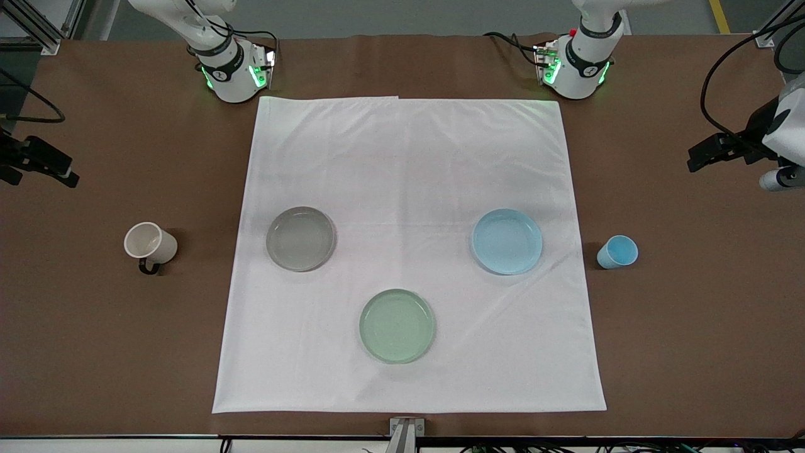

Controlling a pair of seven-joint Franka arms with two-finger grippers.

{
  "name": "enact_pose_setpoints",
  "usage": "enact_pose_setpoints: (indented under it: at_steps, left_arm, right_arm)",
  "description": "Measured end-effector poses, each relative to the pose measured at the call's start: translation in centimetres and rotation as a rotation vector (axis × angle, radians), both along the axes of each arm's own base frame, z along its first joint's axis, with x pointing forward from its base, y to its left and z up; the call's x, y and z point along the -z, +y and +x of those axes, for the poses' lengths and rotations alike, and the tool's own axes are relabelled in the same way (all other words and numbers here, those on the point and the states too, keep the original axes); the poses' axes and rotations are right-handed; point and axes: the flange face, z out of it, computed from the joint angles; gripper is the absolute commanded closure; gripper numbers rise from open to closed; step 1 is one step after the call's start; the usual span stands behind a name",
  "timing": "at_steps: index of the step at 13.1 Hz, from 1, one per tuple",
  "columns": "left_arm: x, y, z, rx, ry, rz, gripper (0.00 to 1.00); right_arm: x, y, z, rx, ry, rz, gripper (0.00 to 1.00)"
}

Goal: Place blue cup in blue plate and white mug in gray plate
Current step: 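Reach the right gripper toward the white mug while the left gripper reaches the cup, then grasp the white mug rim with the right gripper while the left gripper descends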

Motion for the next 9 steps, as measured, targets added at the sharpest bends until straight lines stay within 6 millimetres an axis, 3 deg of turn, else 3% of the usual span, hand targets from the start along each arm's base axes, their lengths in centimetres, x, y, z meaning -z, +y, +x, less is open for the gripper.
enact_pose_setpoints:
  at_steps: [3,7,9]
  left_arm:
    - [0.6,-0.2,-0.1,0.003,0.013,0.002,0.0]
    - [0.0,-1.3,-1.1,0.017,0.037,0.006,0.0]
    - [-0.5,-1.8,-1.7,0.017,0.041,0.009,0.0]
  right_arm:
    - [7.4,-0.8,3.2,0.011,0.118,-0.006,0.0]
    - [20.3,-4.0,7.9,0.022,0.15,-0.016,0.0]
    - [26.0,-5.2,8.7,-0.022,0.131,-0.02,0.0]
